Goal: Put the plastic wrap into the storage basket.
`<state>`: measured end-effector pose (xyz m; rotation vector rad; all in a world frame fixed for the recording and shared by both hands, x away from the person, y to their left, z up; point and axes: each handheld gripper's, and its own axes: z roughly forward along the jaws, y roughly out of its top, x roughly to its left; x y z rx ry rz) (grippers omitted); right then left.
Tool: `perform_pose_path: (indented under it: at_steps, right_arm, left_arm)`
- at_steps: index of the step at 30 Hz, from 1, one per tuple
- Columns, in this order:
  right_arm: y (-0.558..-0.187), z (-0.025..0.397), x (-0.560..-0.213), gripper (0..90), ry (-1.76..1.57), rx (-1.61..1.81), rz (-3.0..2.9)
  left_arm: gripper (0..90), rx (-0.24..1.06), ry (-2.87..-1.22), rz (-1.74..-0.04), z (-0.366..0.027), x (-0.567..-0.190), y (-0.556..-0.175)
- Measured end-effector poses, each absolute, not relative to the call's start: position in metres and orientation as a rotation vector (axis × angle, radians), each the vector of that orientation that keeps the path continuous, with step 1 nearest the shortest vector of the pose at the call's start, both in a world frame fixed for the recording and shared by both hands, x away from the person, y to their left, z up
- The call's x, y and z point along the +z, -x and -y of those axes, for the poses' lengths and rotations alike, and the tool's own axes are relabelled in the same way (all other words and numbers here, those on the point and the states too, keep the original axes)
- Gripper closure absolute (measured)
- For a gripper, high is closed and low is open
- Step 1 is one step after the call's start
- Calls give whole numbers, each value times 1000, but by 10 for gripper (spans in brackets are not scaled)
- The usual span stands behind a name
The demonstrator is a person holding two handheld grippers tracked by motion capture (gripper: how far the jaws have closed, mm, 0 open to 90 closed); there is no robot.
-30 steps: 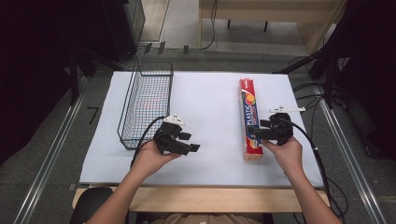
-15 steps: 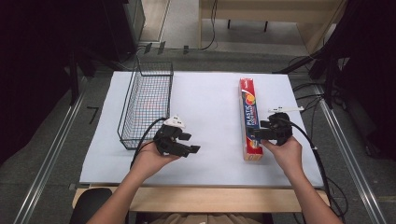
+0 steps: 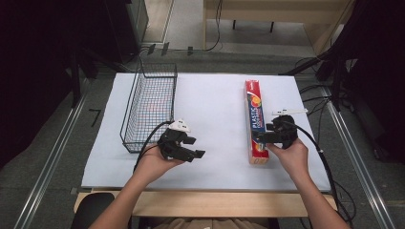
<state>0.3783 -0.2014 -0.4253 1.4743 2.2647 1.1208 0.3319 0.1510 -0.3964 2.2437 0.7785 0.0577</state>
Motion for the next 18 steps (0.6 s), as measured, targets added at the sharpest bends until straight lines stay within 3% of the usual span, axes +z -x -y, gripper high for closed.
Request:
perform_pose_path:
  at_steps: [18]
  right_arm:
    - [-394, 193, -418, 242, -1516, 1046, -2265]
  left_arm:
    - [367, 38, -2265, -795, -151, -400, -334]
